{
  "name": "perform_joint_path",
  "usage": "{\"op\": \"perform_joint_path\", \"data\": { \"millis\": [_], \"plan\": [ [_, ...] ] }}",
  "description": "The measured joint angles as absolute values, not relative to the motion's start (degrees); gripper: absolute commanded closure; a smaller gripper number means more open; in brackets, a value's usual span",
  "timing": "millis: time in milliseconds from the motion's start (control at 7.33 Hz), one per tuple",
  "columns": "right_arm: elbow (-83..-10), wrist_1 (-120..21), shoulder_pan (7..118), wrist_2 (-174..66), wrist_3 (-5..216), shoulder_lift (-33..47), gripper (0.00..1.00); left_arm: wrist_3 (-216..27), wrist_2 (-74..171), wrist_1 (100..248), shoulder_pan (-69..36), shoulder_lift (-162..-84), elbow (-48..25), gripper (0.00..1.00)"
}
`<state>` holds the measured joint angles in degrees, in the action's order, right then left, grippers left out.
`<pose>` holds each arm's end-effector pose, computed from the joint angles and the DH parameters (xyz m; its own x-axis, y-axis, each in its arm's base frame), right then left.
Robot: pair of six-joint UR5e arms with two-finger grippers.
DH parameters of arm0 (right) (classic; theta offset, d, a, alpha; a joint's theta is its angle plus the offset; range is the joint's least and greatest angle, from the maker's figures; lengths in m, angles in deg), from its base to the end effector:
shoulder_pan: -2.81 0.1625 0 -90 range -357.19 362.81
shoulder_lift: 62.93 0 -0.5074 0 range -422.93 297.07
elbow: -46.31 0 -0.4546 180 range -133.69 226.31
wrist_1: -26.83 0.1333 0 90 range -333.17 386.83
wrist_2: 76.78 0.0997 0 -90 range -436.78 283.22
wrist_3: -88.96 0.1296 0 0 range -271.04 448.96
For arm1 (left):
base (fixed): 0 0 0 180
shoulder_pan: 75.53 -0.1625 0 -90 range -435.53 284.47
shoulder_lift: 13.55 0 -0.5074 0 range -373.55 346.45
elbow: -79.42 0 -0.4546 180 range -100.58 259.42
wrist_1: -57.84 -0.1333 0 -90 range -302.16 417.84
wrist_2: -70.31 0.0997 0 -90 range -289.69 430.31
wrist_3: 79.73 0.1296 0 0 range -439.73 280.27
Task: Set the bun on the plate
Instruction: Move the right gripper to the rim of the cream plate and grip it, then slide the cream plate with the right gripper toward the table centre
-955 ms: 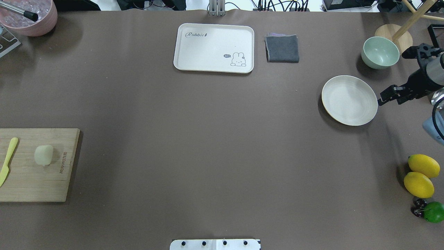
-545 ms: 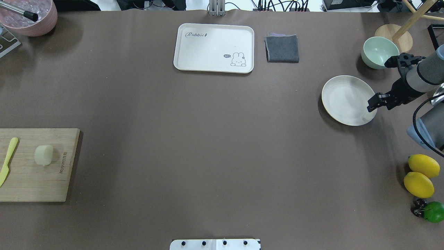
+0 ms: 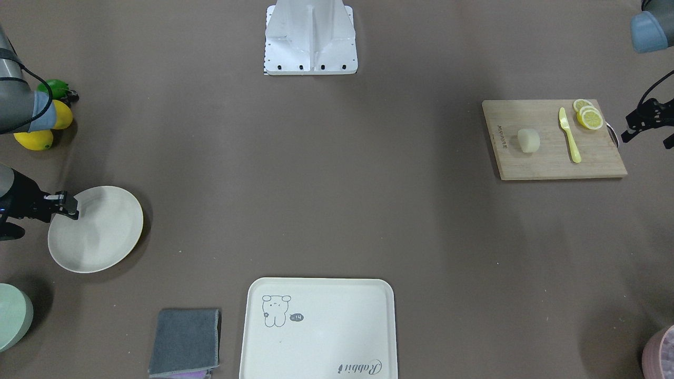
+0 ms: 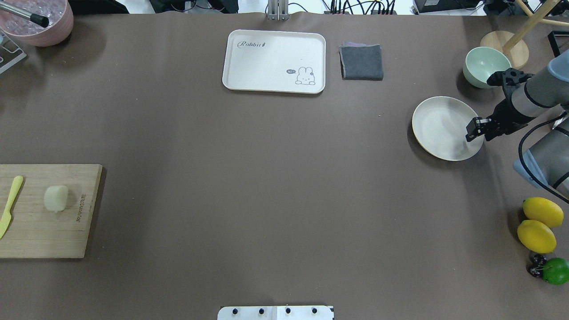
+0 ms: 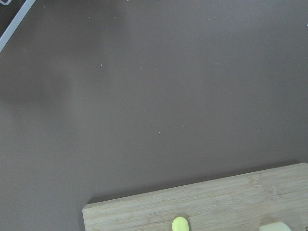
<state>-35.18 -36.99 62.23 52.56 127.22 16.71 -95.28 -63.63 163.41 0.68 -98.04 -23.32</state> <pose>-0.3023 -0.6121 0.6886 0.6819 -0.0398 0.7304 0.0342 0.9992 0.0225 0.0843 -0.5254 0.6577 0.6709 0.1769 -0.7202 -0.0414 0.9785 0.2018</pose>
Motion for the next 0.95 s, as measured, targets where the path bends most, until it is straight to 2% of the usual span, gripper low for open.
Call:
{"op": "perform_joint_path", "data": {
  "millis": [409,682,955],
  "plan": [
    [-35.36,-36.4,62.42,53.71,128.98,16.36,1.0,-95.26,-63.64,163.48,0.67,-98.02,-23.36,0.02],
    [-40.69,-36.23,61.75,56.69,136.72,15.66,1.0,-95.18,-63.63,163.65,0.62,-98.01,-23.39,0.02],
    [-46.74,-36.12,54.09,55.57,154.98,10.75,1.0,-95.12,-63.63,163.97,0.59,-98.01,-23.3,0.02]
  ]
}}
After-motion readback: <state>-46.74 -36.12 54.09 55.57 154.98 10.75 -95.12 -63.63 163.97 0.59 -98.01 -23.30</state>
